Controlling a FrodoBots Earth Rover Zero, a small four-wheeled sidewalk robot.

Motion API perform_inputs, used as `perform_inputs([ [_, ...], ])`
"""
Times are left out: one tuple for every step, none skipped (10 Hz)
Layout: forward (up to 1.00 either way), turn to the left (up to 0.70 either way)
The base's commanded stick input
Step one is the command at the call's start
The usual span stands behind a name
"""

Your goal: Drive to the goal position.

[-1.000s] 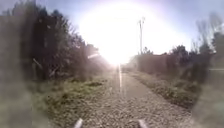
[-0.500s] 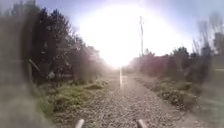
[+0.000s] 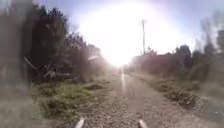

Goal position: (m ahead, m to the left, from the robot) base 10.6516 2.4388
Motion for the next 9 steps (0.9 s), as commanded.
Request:
perform_inputs([
  [0.50, 0.00],
  [0.50, 0.00],
  [0.50, 0.00],
  [0.50, 0.00],
  [0.50, 0.00],
  [0.50, 0.00],
  [0.50, 0.00],
  [0.50, 0.00],
  [0.50, 0.00],
])
